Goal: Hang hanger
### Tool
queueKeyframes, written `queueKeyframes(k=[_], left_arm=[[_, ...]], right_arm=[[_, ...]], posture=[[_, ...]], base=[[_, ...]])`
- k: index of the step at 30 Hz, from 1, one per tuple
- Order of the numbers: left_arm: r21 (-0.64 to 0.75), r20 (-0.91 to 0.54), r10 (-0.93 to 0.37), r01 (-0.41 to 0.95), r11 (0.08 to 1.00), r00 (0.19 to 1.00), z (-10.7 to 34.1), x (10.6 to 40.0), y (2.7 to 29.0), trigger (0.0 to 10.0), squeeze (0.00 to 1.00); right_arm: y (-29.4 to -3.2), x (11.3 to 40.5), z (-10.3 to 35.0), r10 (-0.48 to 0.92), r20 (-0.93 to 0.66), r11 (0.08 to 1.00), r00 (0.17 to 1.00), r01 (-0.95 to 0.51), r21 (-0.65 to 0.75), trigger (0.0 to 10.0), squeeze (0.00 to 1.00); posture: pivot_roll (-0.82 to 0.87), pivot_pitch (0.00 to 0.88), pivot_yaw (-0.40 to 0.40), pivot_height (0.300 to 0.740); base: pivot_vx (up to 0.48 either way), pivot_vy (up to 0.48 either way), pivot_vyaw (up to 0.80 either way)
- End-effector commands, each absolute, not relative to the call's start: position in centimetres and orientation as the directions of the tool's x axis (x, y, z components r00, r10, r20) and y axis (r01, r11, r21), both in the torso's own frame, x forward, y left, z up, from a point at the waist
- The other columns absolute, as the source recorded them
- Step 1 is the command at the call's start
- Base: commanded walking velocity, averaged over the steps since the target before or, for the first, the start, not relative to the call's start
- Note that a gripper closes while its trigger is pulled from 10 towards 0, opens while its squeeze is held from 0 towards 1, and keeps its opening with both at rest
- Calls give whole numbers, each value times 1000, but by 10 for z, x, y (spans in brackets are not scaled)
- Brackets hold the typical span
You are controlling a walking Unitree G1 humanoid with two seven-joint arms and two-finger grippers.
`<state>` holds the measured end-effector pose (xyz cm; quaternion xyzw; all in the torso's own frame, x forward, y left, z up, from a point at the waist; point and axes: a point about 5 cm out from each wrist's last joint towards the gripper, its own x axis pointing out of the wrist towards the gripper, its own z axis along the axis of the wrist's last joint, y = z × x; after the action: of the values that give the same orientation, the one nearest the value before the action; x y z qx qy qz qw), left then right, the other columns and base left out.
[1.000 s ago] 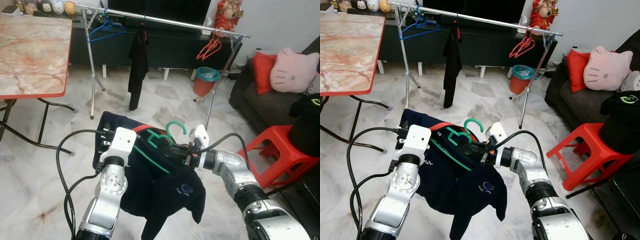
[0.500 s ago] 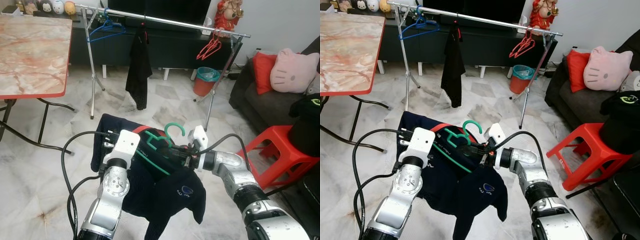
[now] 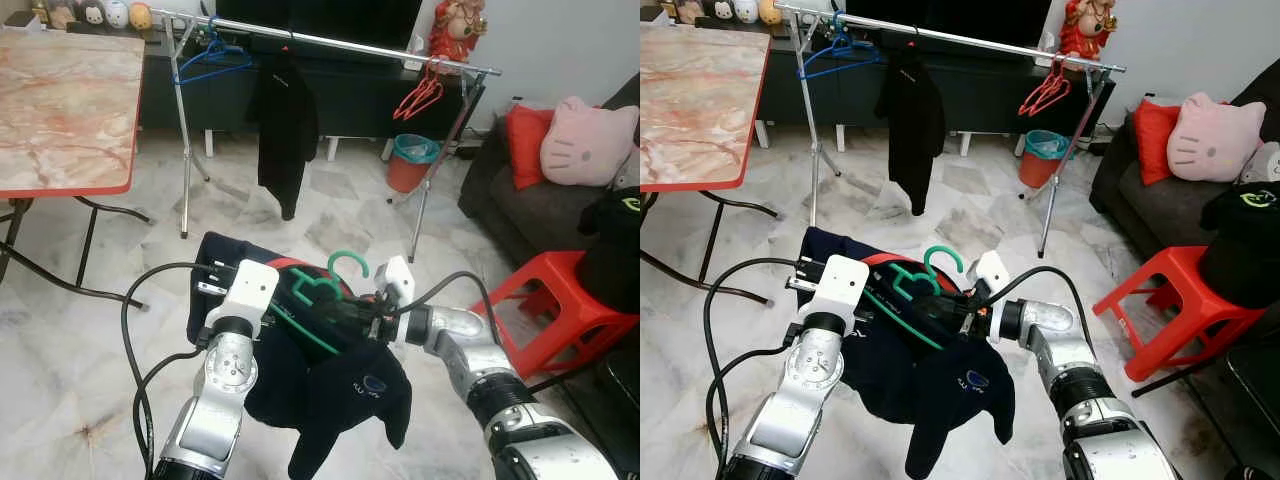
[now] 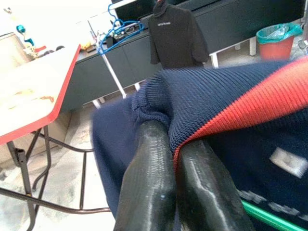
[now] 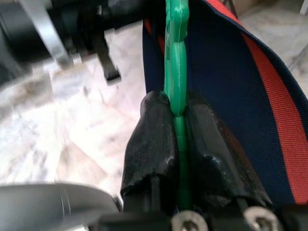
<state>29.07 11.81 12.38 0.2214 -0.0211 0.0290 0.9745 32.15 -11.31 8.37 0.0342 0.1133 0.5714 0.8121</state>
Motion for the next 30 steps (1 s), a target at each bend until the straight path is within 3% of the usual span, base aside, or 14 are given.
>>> queueKeyframes(k=[1, 10, 15, 19, 20, 21, 22, 26, 28, 30], left_arm=[[437, 61, 60, -81, 896, 996, 126, 292, 121, 0, 0], [475, 74, 147, -164, 864, 986, 128, 296, 148, 0, 0], [489, 53, 198, -198, 849, 979, 124, 296, 158, 0, 0], [512, -55, 212, -155, 845, 976, 110, 296, 162, 0, 0], [523, -112, 209, -121, 844, 971, 99, 295, 163, 9098, 0], [523, -112, 209, -121, 844, 971, 99, 295, 163, 9098, 0], [517, -153, 206, -99, 850, 967, 93, 293, 163, 10000, 0], [478, -227, 171, -44, 878, 959, 82, 290, 161, 10000, 0], [476, -241, 144, -13, 879, 960, 81, 290, 159, 10000, 0], [471, -248, 108, 22, 882, 963, 81, 290, 155, 10000, 0]], right_arm=[[-124, 320, 79, 918, -224, 360, 327, -924, 129, 10000, 0], [-168, 311, 62, 810, -451, 431, 376, -902, 23, 10000, 0], [-182, 306, 64, 824, -458, 394, 332, -918, 43, 10000, 0], [-191, 306, 73, 838, -429, 384, 337, -923, 25, 10000, 0], [-192, 306, 79, 862, -394, 364, 318, -930, 45, 10000, 0], [-192, 306, 79, 862, -394, 364, 318, -930, 45, 10000, 0], [-192, 304, 84, 888, -362, 328, 283, -942, 69, 10000, 0], [-192, 291, 93, 937, -328, 171, 120, -976, 131, 10000, 0], [-192, 287, 93, 936, -342, 136, 84, -982, 129, 10000, 0], [-191, 289, 93, 936, -337, 151, 104, -981, 118, 10000, 0]], posture=[[227, 0, -198, 740], [218, 0, -200, 740], [216, 0, -200, 740], [210, 0, -196, 740], [205, 0, -191, 740], [205, 0, -191, 740], [202, 0, -189, 740], [201, 0, -188, 740], [203, 0, -187, 740], [201, 0, -187, 740]], base=[[0, 0, 0], [0, 0, 0], [0, 0, 0], [0, 0, 0], [0, 0, 0], [0, 0, 0], [0, 0, 0], [0, 0, 0], [0, 0, 0], [0, 0, 0]])
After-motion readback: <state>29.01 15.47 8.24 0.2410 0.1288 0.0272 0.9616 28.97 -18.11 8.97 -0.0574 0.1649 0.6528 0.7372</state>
